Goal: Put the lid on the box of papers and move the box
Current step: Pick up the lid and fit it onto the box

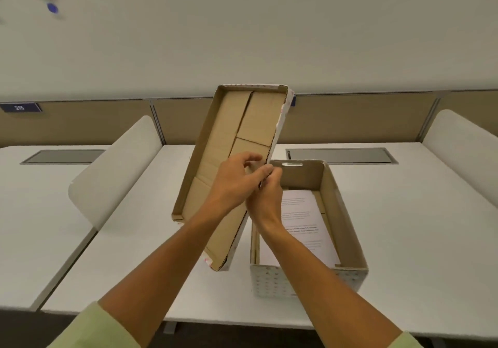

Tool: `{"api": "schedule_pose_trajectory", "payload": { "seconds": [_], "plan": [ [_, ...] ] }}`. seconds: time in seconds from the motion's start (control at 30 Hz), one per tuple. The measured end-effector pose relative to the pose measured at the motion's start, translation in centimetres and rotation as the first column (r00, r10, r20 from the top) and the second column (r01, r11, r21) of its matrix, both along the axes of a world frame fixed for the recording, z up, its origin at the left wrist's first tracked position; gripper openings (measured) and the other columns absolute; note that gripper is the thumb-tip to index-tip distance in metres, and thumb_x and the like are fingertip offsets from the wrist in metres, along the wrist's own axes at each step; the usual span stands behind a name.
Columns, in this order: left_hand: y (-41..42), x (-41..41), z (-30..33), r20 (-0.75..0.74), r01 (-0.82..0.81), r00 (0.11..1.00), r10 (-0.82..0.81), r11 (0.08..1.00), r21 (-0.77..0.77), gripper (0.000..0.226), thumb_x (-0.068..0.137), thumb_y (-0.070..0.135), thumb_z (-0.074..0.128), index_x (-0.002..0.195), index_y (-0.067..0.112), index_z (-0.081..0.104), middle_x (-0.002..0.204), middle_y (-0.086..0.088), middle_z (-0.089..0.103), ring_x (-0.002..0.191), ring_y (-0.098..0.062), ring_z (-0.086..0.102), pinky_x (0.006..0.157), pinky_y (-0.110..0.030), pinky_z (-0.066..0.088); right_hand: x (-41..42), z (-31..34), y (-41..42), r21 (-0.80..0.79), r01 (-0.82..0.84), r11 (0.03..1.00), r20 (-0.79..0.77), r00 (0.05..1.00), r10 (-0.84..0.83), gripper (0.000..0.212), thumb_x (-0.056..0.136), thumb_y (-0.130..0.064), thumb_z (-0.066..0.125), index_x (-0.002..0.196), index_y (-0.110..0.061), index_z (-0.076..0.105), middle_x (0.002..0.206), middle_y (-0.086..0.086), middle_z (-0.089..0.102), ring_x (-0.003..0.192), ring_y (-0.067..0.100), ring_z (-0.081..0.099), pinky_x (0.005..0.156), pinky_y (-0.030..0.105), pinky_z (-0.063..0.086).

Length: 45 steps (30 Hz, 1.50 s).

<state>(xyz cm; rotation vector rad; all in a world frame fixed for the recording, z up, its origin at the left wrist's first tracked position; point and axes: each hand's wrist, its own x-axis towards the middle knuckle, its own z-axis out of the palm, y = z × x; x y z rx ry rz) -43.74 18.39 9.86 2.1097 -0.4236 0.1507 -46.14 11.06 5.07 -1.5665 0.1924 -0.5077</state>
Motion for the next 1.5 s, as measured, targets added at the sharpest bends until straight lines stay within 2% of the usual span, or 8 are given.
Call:
{"api": "schedule_pose_trajectory", "payload": {
  "seconds": [0.3, 0.5, 0.67, 0.83, 1.0, 1.07, 1.17, 1.5],
  "plan": [
    [-2.5, -4.9, 3.3, 0.226, -0.092, 0.969, 0.101, 0.995, -0.048, 0.017, 0.086, 0.029, 0.074, 0.100, 0.025, 0.067, 0.097, 0.012, 0.065, 0.076, -0.002, 0.061, 0.073, -0.004, 0.043, -3.7, 1.9, -0.8, -0.123, 0.094, 0.988, 0.160, 0.984, -0.074, 0.026, 0.100, -0.028, 0.060, 0.115, -0.021, 0.041, 0.109, 0.002, 0.069, 0.073, 0.010, 0.070, 0.068, 0.020, 0.061],
    [-1.6, -6.5, 6.0, 0.236, -0.075, 0.965, 0.113, 0.983, -0.167, 0.012, 0.092, 0.022, 0.067, 0.097, 0.022, 0.056, 0.094, 0.016, 0.061, 0.076, -0.001, 0.060, 0.057, -0.002, 0.048, -6.0, 4.1, -1.2, -0.320, 0.032, 0.947, 0.216, 0.975, 0.040, 0.061, 0.092, -0.034, 0.071, 0.138, -0.017, 0.035, 0.133, 0.008, 0.063, 0.093, 0.014, 0.069, 0.081, 0.032, 0.063],
    [0.2, -7.6, 7.6, 0.151, -0.066, 0.982, 0.116, 0.951, -0.301, 0.011, 0.097, 0.027, 0.058, 0.104, 0.018, 0.057, 0.105, 0.003, 0.066, 0.090, -0.021, 0.068, 0.076, -0.029, 0.059, -8.2, 3.6, -1.5, -0.560, -0.148, 0.815, 0.188, 0.936, 0.299, 0.087, 0.096, -0.050, 0.057, 0.159, -0.032, 0.000, 0.166, -0.003, 0.019, 0.141, 0.023, 0.044, 0.103, 0.045, 0.051],
    [1.2, -9.9, 8.5, 0.201, -0.036, 0.975, 0.099, 0.955, -0.294, 0.014, 0.099, 0.027, 0.053, 0.105, 0.015, 0.055, 0.102, 0.002, 0.067, 0.083, -0.024, 0.070, 0.078, -0.040, 0.061, -8.8, 3.0, -3.1, -0.567, -0.233, 0.790, 0.140, 0.918, 0.371, 0.083, 0.095, -0.065, 0.044, 0.159, -0.039, -0.003, 0.167, -0.016, 0.010, 0.151, 0.017, 0.027, 0.113, 0.054, 0.043],
    [2.4, -12.4, 10.7, 0.258, 0.054, 0.965, 0.043, 0.932, -0.358, 0.021, 0.088, 0.039, 0.052, 0.098, 0.021, 0.057, 0.094, 0.005, 0.071, 0.079, -0.024, 0.072, 0.070, -0.036, 0.061, -8.3, 3.3, -5.3, -0.526, -0.158, 0.836, 0.168, 0.944, 0.284, 0.069, 0.098, -0.061, 0.044, 0.149, -0.052, -0.001, 0.148, -0.044, 0.016, 0.126, -0.035, 0.016, 0.094, -0.005, 0.033],
    [3.1, -12.7, 11.7, 0.258, 0.109, 0.966, 0.015, 0.882, -0.459, 0.013, 0.090, 0.034, 0.053, 0.091, 0.022, 0.057, 0.084, 0.011, 0.071, 0.076, -0.017, 0.072, 0.068, -0.032, 0.061, -8.2, 3.6, -6.3, -0.477, -0.143, 0.867, 0.133, 0.963, 0.232, 0.074, 0.096, -0.065, 0.043, 0.151, -0.049, -0.004, 0.156, -0.030, 0.018, 0.131, -0.026, 0.022, 0.109, 0.016, 0.037],
    [3.7, -12.4, 12.8, 0.227, 0.166, 0.973, -0.033, 0.785, -0.597, 0.009, 0.097, 0.025, 0.053, 0.091, 0.019, 0.058, 0.080, 0.014, 0.072, 0.076, -0.013, 0.073, 0.066, -0.028, 0.060, -8.1, 4.1, -8.9, -0.416, -0.110, 0.903, 0.076, 0.985, 0.155, 0.085, 0.096, -0.062, 0.045, 0.161, -0.029, 0.001, 0.166, -0.003, 0.022, 0.148, 0.021, 0.034, 0.114, 0.061, 0.038],
    [1.9, -4.5, 10.9, -0.065, 0.021, 0.991, -0.115, 0.621, -0.783, 0.019, 0.100, 0.024, 0.051, 0.099, 0.015, 0.068, 0.095, 0.001, 0.075, 0.087, -0.017, 0.073, 0.068, -0.031, 0.060, -5.7, 4.4, -16.2, -0.223, -0.021, 0.975, -0.059, 0.998, 0.008, 0.085, 0.082, -0.077, 0.042, 0.152, -0.030, 0.035, 0.142, -0.004, 0.055, 0.120, 0.021, 0.060, 0.101, 0.052, 0.052]
  ]
}}
